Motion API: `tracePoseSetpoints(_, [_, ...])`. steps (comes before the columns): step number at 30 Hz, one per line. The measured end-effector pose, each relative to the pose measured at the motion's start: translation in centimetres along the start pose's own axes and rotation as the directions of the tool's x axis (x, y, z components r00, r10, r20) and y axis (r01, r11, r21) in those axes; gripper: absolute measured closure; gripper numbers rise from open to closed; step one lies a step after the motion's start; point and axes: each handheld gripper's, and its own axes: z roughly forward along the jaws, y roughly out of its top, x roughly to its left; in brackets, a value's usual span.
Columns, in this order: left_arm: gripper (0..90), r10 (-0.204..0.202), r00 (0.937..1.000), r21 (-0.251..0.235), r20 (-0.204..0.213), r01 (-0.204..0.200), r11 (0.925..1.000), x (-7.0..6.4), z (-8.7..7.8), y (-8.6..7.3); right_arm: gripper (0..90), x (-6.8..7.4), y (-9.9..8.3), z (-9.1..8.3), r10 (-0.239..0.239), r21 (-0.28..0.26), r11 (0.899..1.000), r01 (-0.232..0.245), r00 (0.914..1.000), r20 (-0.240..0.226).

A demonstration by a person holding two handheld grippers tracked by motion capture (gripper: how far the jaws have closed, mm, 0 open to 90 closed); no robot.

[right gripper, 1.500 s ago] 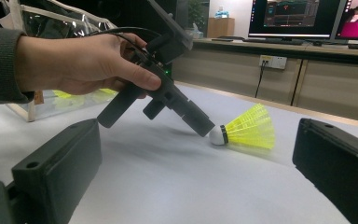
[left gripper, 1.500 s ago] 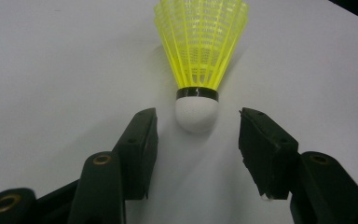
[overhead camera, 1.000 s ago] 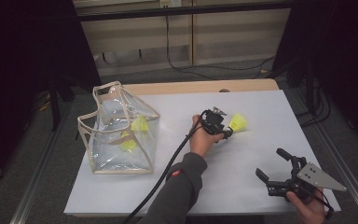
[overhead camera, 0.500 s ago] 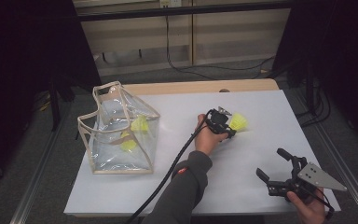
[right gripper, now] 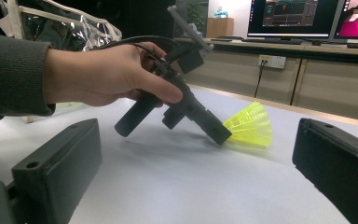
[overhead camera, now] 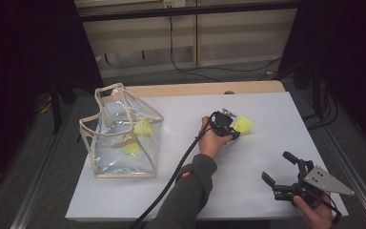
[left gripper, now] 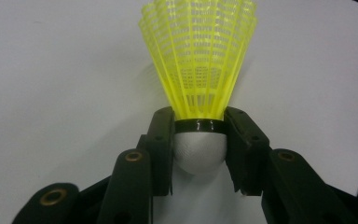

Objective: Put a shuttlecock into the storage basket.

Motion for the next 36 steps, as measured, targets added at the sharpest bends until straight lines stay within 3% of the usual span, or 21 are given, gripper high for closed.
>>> tracePoseSetpoints(9, [64.9,-0.048,0.9982,0.007,0.035,0.048,0.9988,-0.1,-1.3,0.1,1.0,0.1,0.0,0.0,0.001,0.004,1.000,-0.001,1.0000,0.001])
tracePoseSetpoints(36, [65.0,-0.100,0.9897,0.054,0.102,0.095,0.9940,-0.4,-3.9,0.2,1.0,0.1,0.0,0.0,0.002,0.004,1.000,-0.002,1.0000,0.000])
